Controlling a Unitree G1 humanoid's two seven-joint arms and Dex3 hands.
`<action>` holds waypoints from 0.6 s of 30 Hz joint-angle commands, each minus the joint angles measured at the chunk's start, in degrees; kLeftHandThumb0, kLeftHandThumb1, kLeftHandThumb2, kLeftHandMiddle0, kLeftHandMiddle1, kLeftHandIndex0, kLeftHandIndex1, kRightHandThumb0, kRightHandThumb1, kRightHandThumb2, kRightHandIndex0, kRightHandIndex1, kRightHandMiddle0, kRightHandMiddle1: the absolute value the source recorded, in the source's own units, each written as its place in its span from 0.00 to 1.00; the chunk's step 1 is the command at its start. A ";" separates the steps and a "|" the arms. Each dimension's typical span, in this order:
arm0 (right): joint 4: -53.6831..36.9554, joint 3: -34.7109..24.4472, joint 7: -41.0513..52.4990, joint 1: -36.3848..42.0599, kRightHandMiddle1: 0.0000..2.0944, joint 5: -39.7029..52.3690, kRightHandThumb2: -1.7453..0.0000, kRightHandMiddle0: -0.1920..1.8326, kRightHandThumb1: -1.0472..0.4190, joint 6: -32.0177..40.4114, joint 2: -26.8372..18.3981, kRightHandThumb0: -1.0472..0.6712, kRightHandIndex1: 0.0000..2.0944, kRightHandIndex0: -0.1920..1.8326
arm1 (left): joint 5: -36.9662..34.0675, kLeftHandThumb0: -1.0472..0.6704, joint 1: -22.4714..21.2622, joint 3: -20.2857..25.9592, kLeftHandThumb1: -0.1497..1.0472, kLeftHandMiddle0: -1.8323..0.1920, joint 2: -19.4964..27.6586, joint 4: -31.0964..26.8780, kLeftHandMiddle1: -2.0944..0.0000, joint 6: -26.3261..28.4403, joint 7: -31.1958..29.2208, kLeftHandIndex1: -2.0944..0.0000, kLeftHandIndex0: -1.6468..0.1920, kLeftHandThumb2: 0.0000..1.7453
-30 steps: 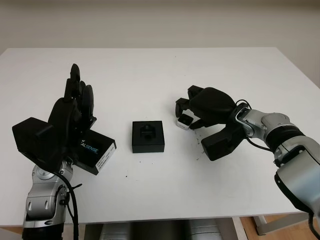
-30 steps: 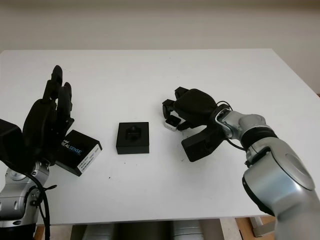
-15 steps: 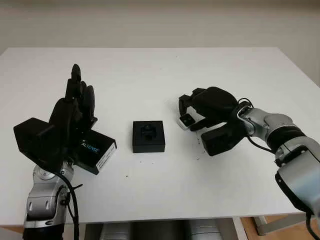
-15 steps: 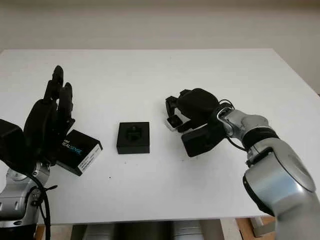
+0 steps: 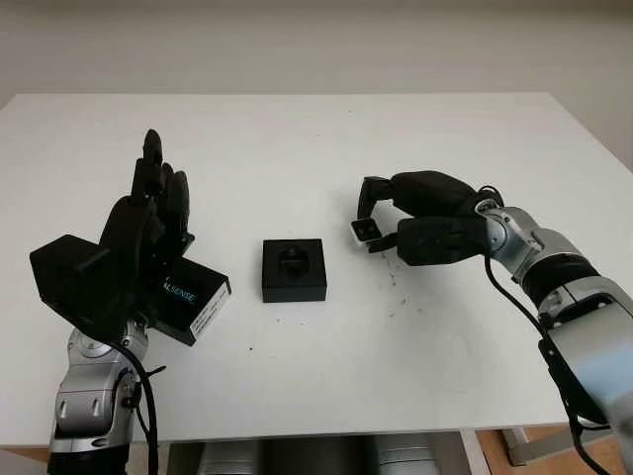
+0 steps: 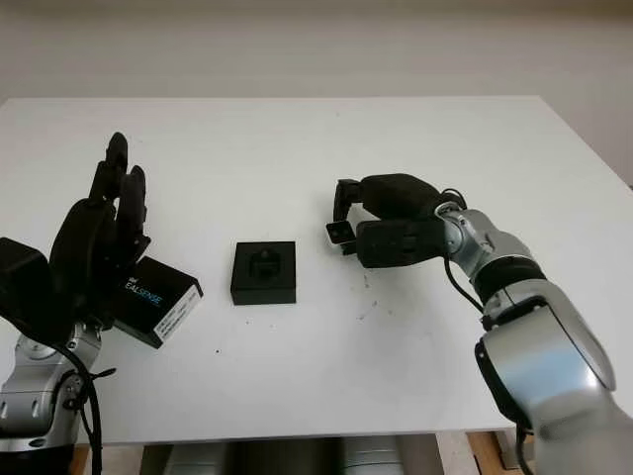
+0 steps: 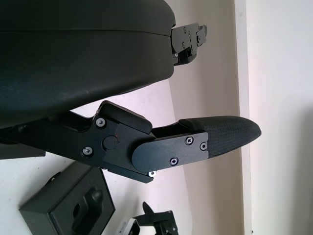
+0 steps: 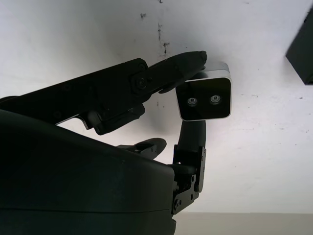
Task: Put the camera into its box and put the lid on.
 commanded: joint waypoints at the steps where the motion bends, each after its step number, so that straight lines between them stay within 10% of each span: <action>1: -1.02 -1.52 0.86 0.53 0.91 1.46 0.91 0.20 0.00 0.60 0.35 0.35 0.04 0.30 | 0.02 0.14 0.51 -0.21 1.00 1.00 -0.19 -0.88 1.00 -0.39 -0.09 1.00 1.00 0.36; 18: -19.81 -10.44 4.00 8.89 0.96 10.87 0.91 0.22 0.00 10.29 2.41 0.36 0.02 0.26 | -0.31 0.13 0.72 -0.37 1.00 1.00 -0.34 -1.49 1.00 0.17 -0.24 1.00 1.00 0.35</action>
